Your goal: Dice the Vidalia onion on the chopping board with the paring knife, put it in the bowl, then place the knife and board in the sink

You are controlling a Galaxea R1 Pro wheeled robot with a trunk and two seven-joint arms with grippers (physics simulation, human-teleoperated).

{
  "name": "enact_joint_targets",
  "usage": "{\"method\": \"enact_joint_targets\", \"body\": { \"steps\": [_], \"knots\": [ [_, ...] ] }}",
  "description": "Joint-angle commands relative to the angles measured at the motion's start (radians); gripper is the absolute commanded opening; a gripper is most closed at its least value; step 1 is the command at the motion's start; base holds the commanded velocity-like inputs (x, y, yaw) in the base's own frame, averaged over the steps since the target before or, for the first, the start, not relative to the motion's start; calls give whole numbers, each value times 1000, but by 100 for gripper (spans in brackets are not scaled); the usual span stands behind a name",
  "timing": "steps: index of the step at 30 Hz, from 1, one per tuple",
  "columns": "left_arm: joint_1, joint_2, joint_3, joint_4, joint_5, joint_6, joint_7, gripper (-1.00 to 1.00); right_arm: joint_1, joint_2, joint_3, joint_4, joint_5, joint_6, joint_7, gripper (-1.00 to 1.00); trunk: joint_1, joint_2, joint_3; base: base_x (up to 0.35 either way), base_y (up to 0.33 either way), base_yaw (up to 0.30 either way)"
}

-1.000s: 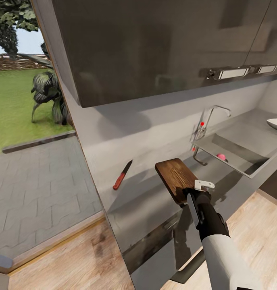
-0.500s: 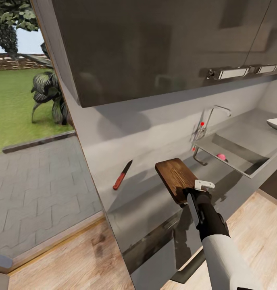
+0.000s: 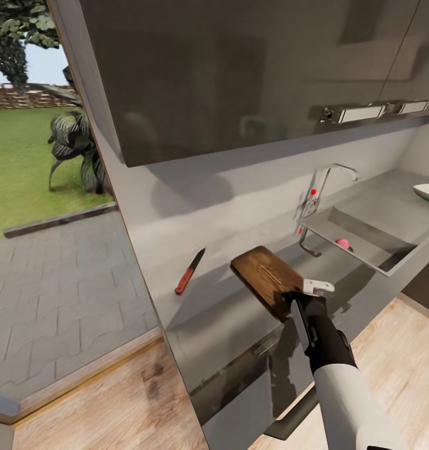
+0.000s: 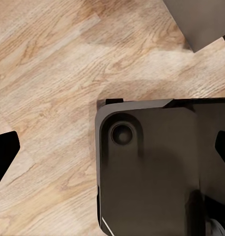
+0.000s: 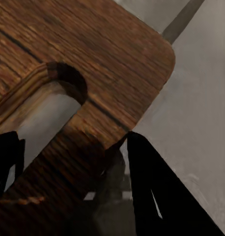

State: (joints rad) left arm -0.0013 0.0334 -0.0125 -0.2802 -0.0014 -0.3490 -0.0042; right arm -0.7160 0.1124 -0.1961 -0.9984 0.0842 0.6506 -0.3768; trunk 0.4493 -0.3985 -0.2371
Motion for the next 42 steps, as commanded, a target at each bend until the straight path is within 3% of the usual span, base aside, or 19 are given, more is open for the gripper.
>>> {"method": "enact_joint_targets", "body": {
  "steps": [1,7,31,42],
  "knots": [
    [0,0,-1,-1,0,-2,0,100,0,1,-6,55,-12,3,1,-100,1,-1,-2,0,0,0],
    [0,0,-1,1,0,-2,0,100,0,0,-33,54,-12,3,1,-100,1,-1,-1,0,0,0],
    [0,0,-1,1,0,-2,0,100,0,3,-34,52,-14,3,1,-100,1,-1,33,-2,0,0],
    [0,-1,-1,12,0,-2,0,100,0,3,-34,51,-14,3,1,-100,1,-1,51,-241,-107,0]
  ]
}}
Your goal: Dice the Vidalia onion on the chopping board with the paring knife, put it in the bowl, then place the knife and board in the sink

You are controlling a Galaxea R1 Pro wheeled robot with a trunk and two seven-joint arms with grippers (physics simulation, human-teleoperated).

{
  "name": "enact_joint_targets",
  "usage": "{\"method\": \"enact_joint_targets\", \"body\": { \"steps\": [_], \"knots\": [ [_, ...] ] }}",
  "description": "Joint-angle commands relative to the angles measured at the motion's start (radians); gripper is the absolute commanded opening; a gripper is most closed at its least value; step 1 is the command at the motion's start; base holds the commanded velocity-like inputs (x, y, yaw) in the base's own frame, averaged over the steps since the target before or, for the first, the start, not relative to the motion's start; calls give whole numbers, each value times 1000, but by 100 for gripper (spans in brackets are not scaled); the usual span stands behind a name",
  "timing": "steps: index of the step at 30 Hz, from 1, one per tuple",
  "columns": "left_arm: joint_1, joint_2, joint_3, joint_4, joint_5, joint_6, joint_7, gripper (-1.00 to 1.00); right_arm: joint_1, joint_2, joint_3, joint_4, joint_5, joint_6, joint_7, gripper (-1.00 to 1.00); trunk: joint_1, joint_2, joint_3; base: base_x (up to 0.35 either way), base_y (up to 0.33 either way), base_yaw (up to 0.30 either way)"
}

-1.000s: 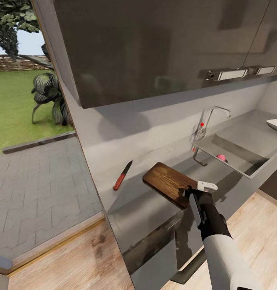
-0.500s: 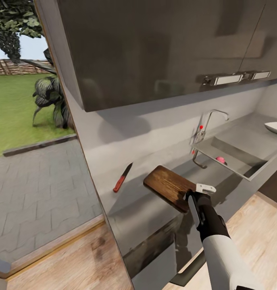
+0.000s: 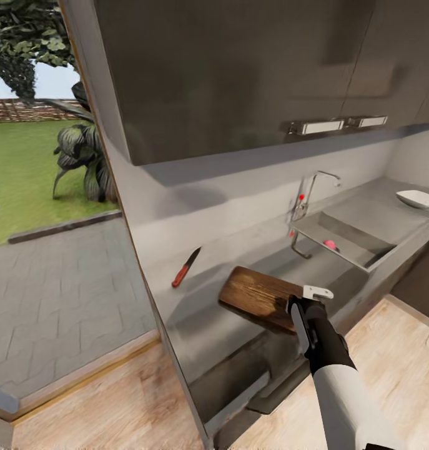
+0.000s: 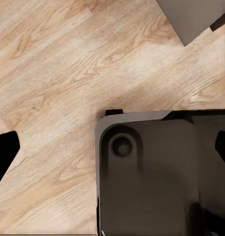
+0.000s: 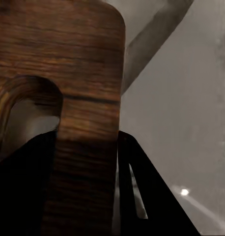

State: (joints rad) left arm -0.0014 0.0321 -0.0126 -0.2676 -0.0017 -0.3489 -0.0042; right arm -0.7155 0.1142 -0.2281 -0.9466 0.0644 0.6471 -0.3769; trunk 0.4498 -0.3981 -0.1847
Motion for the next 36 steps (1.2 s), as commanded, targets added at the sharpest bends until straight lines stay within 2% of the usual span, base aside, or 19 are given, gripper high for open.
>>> {"method": "enact_joint_targets", "body": {
  "steps": [1,8,14,24,36],
  "knots": [
    [0,0,-1,0,0,-2,0,100,-1,1,-2,-1,6,6,1,-100,0,-2,0,-223,-219,0],
    [0,0,-1,2,0,-2,1,100,-1,3,0,-1,5,6,1,-100,0,-2,11,-120,-252,23],
    [0,0,-1,2,0,-2,1,100,-1,5,0,-1,4,6,1,-100,0,-2,19,0,-291,193],
    [0,0,-1,2,-1,-2,1,100,-1,5,0,-1,3,6,1,-100,0,-2,31,0,-91,211],
    [0,0,-1,2,-1,-2,1,100,-1,5,0,-1,3,6,1,-100,0,-2,45,0,-282,219]
  ]
}}
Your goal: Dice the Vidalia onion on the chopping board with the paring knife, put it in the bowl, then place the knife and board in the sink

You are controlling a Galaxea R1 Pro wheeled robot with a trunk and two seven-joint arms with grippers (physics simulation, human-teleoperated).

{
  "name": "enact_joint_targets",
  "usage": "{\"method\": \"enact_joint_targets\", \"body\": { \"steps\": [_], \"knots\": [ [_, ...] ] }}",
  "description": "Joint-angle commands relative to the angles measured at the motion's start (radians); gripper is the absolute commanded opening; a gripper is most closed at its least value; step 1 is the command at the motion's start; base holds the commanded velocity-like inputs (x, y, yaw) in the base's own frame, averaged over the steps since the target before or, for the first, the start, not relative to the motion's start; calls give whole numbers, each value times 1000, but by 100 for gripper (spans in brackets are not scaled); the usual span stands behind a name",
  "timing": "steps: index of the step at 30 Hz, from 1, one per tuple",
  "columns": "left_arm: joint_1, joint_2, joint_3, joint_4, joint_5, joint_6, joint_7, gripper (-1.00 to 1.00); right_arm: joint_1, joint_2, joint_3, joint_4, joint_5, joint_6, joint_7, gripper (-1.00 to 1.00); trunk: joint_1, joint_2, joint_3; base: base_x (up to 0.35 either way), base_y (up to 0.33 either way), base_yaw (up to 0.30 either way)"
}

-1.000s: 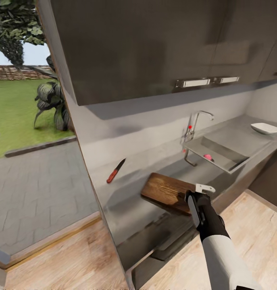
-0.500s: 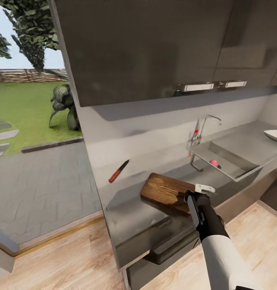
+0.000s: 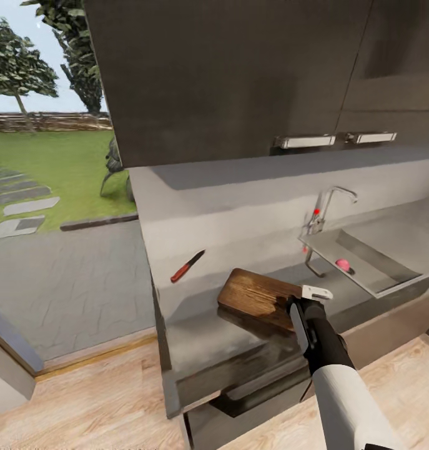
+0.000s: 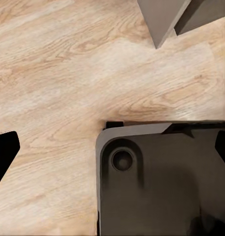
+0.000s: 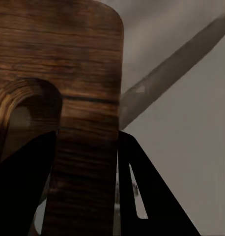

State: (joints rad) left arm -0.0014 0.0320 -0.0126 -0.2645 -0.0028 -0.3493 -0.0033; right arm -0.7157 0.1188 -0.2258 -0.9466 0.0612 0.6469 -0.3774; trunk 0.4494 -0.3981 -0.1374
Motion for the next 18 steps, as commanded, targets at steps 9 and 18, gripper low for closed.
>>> {"method": "enact_joint_targets", "body": {
  "steps": [9,18],
  "knots": [
    [0,0,-1,-1,0,-2,0,100,-1,0,-3,-1,6,7,2,-100,1,-2,9,0,-317,221],
    [0,1,-1,-1,0,-2,-1,100,-1,-1,-2,-1,6,7,2,-100,1,-2,19,-30,-317,221]
  ]
}}
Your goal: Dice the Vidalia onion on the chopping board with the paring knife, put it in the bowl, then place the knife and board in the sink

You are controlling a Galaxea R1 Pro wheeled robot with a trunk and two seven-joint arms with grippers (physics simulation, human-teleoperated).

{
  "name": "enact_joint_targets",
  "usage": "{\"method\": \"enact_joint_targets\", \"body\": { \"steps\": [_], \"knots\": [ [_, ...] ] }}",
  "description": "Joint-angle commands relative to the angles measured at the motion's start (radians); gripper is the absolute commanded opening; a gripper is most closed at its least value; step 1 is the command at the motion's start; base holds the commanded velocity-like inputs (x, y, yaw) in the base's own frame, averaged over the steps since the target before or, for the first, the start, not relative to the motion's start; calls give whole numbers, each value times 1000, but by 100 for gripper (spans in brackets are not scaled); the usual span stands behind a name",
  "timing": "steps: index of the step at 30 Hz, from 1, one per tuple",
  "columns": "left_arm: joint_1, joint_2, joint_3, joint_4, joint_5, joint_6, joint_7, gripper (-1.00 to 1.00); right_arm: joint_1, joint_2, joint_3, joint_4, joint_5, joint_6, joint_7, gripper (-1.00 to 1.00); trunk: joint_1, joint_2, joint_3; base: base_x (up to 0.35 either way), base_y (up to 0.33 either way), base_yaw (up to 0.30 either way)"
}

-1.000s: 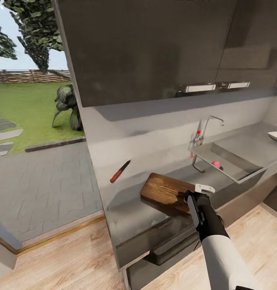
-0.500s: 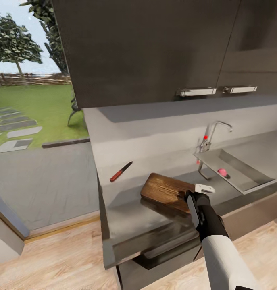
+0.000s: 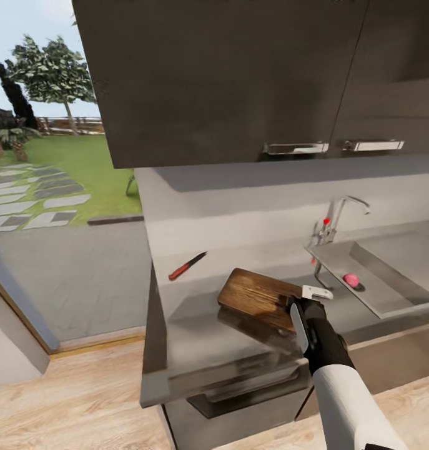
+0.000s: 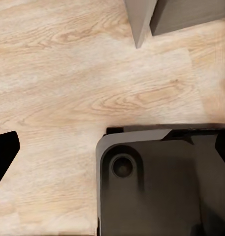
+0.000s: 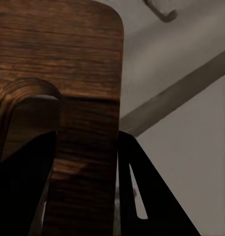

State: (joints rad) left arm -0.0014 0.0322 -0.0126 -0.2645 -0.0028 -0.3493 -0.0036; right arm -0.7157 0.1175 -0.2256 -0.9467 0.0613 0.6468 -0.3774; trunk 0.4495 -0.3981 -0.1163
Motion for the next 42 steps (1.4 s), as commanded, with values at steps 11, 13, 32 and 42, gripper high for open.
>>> {"method": "enact_joint_targets", "body": {
  "steps": [11,13,32,42],
  "knots": [
    [0,1,-1,-1,0,-2,0,100,-1,1,-1,-1,6,7,2,-100,0,-2,11,-83,-317,222],
    [0,0,-1,-1,0,-2,0,100,-1,1,-1,-1,6,7,2,-100,0,-2,13,-86,-317,222],
    [0,-9,-1,-1,1,-2,0,100,-1,-14,6,-1,13,12,55,-100,0,-2,29,-52,-313,170],
    [0,-11,-5,-1,1,-2,0,100,-1,-119,105,4,14,20,236,-100,0,-2,29,0,-39,2]
  ]
}}
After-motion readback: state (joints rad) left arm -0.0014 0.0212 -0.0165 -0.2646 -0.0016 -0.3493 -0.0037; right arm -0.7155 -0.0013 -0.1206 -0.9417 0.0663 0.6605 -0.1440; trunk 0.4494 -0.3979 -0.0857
